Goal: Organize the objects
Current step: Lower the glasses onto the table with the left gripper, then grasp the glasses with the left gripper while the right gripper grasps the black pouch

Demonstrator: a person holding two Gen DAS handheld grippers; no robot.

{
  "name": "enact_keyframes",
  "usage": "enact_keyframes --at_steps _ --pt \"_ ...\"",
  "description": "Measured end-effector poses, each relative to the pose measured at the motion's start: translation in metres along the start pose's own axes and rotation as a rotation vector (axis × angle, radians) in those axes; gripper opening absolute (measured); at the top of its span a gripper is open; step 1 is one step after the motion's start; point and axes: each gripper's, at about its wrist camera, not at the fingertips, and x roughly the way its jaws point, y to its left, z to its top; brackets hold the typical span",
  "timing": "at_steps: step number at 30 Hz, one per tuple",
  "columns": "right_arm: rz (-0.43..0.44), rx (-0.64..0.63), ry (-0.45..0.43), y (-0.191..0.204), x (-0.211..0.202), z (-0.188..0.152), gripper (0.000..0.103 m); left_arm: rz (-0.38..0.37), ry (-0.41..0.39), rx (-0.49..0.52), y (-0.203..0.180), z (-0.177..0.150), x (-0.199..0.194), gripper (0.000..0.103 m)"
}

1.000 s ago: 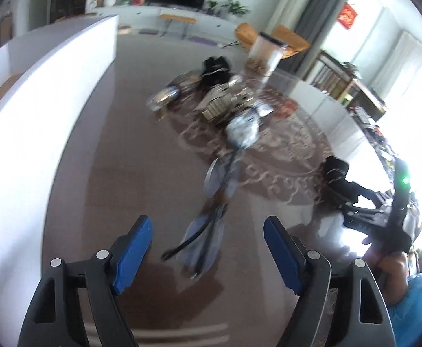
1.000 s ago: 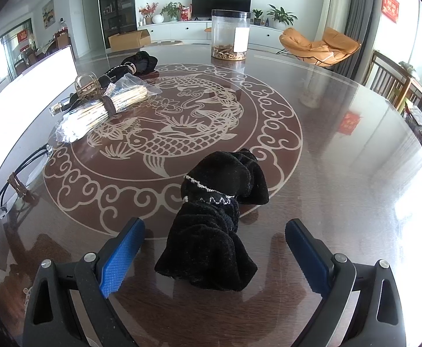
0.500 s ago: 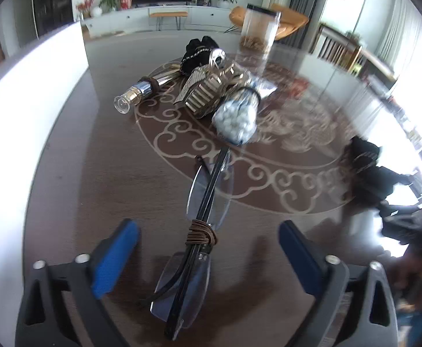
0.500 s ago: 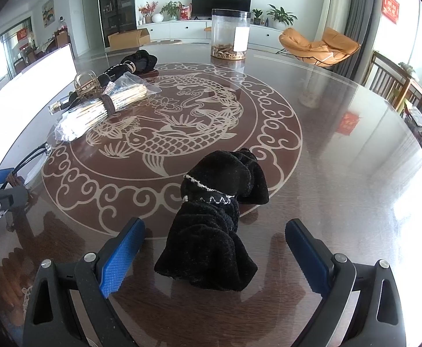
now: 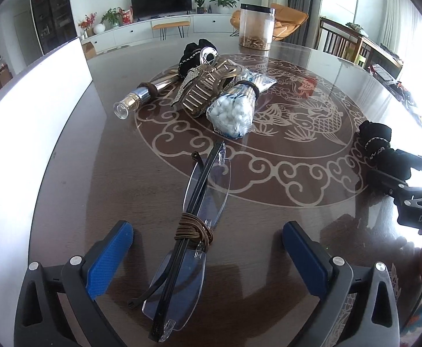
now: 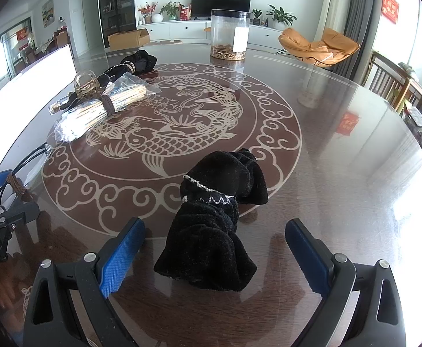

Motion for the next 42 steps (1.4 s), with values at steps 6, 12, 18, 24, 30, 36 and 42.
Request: enact_keyframes --at_steps 6,12,18,24,30,36,42 --pt "0.001 0.000 -0.001 0.000 0.000 0.000 0.098 0.000 0.000 0.000 0.000 0.000 0.000 0.103" --pt "0.001 0.001 -0.001 0.001 0.000 0.000 0.098 0.000 0.000 0.000 0.000 -0.001 0.000 0.103" --pt "0.002 0.002 -0.001 0.001 0.000 0.000 0.098 0.000 0.000 0.000 0.000 -0.001 -0.001 0.103" --pt "0.003 0.002 -0.002 0.001 -0.001 0.000 0.098 -0.001 0.024 0.008 -0.002 0.003 0.002 0.103" --pt "0.009 0.002 -0.003 0.000 -0.002 0.000 0.098 0.007 0.016 0.000 -0.005 0.004 -0.005 0.081" --pt "0.007 0.001 -0.003 0.000 -0.002 0.001 0.098 0.014 -0.051 -0.024 0.001 -0.004 -0.018 0.013" --pt "0.121 -0.013 0.045 -0.003 -0.001 0.003 0.098 0.057 -0.085 -0.058 0.018 -0.020 -0.031 0.012"
